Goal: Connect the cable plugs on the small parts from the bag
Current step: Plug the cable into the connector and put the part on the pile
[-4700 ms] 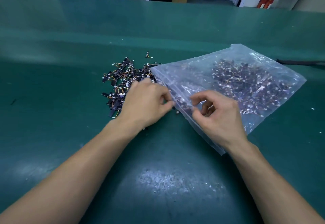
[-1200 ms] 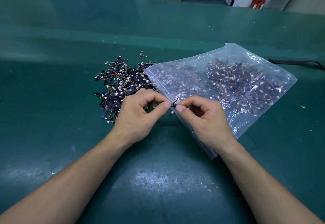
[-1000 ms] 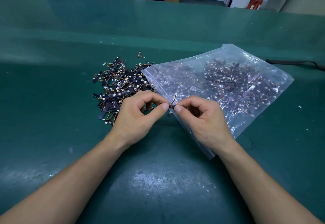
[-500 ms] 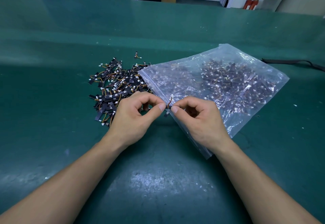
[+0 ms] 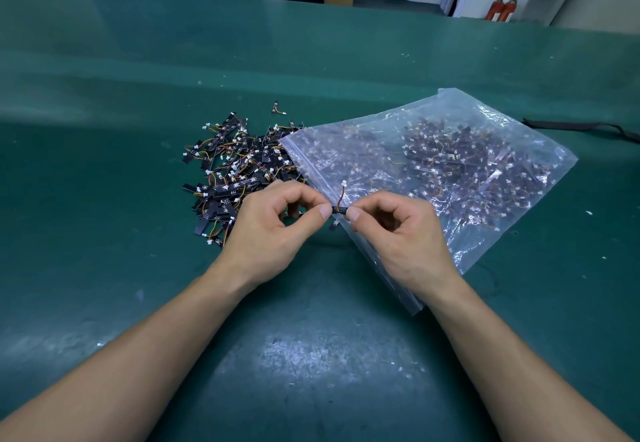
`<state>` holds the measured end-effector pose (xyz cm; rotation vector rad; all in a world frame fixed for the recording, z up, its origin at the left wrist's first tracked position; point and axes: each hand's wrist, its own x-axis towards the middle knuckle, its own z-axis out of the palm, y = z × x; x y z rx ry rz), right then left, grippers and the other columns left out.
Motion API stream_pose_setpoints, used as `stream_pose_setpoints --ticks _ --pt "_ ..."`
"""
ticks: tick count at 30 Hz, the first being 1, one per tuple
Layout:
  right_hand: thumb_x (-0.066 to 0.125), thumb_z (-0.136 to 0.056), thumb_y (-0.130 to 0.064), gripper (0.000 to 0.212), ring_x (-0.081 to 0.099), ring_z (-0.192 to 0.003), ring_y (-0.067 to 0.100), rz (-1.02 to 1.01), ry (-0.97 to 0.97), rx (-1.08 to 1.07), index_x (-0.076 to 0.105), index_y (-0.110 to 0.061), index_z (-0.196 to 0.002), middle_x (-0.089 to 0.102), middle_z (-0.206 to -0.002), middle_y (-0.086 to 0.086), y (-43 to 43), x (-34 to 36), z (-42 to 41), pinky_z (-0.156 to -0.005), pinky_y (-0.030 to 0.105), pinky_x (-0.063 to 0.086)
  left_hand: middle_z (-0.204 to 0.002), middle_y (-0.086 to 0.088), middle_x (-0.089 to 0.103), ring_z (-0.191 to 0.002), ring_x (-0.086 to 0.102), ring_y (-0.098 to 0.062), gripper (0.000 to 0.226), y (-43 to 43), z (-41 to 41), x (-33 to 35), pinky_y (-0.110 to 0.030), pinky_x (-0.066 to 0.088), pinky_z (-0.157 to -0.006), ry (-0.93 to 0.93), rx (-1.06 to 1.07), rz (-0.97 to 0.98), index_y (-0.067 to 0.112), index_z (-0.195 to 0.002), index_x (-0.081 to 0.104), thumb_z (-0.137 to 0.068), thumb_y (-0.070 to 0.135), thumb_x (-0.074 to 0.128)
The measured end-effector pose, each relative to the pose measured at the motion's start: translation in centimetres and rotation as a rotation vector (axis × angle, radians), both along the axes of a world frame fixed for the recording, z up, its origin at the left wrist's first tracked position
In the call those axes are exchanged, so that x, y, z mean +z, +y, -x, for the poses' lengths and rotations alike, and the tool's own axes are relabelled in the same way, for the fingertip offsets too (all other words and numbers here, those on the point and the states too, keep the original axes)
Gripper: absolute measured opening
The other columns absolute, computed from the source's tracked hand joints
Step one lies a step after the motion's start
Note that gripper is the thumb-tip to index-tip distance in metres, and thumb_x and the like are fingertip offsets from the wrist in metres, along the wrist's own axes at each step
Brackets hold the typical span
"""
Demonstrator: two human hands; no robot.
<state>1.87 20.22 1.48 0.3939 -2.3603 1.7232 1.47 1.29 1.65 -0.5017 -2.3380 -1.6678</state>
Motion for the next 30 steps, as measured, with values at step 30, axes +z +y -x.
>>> stream_pose_setpoints --ticks 30 --pt "0.076 -0.087 -0.019 0.008 0.051 -0.055 0.005 -0.068 0.228 0.005 0.077 -0.027 -0.088 0.068 -0.077 -0.016 0.15 -0.36 0.15 -0.056 0.012 0.035 -0.079 0.008 0.069 -0.077 0.057 -0.018 0.007 -0.59 0.05 0.05 -0.027 0.045 -0.07 0.294 0.012 0.141 0.021 -0.087 0.073 -0.084 0.014 0.074"
